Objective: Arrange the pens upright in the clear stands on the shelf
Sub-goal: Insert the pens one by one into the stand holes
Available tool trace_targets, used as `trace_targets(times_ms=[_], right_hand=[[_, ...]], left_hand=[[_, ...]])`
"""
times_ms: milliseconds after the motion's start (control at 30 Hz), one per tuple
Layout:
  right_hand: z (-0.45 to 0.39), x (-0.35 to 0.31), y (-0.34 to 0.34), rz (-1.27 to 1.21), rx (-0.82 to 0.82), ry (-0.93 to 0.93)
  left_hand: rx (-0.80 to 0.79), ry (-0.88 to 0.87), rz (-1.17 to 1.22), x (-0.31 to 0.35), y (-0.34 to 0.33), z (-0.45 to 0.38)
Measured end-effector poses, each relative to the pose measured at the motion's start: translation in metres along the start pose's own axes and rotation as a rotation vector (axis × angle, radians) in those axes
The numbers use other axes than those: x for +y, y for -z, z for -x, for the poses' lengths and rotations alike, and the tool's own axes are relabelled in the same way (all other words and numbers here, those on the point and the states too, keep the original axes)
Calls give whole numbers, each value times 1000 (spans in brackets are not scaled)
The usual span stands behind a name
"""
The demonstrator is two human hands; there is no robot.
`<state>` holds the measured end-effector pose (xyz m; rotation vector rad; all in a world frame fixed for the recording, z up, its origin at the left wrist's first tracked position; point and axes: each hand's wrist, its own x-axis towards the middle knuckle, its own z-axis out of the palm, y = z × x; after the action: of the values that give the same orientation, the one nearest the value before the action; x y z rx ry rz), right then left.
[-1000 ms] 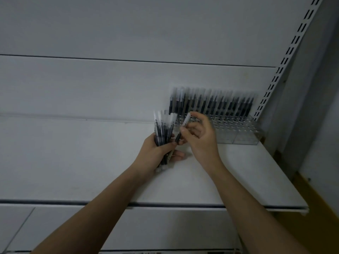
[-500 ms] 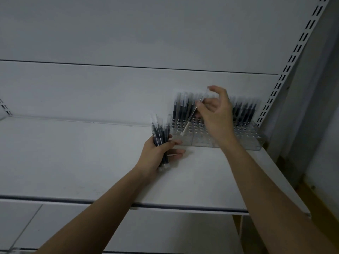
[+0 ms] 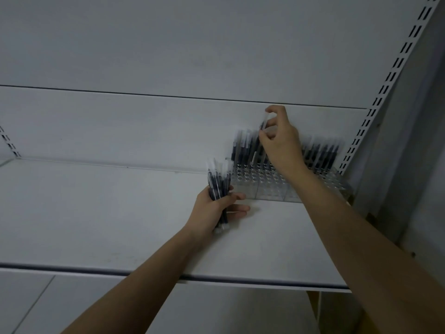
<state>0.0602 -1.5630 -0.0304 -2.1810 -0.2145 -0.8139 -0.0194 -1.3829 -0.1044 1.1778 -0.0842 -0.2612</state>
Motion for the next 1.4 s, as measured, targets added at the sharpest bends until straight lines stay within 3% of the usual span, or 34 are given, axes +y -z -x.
trace_targets(times_ms=[233,467,700,833,1033,1233,1400], right_hand=[[10,6,-13,194,-78,39],[17,6,-8,174,-32,-9],[13,-7,-9,278,-188,-7],[34,-13,-11,149,-69,-55],[101,-15,-25,-242,37,-175],[128,1,-30,-449,0,-329],[127,0,-29,-518,-11,-348]], left_hand=[[-38,3,16,1,3,-1],[-15,64,-5,4,3,-1],[-19,30,-65,5,-2,3],[-49,35,-62,5,-1,5],[-72,45,-29,7,-2,4],[-106,36,-130,6,-2,7],[-103,21,-177,4,-3,8]])
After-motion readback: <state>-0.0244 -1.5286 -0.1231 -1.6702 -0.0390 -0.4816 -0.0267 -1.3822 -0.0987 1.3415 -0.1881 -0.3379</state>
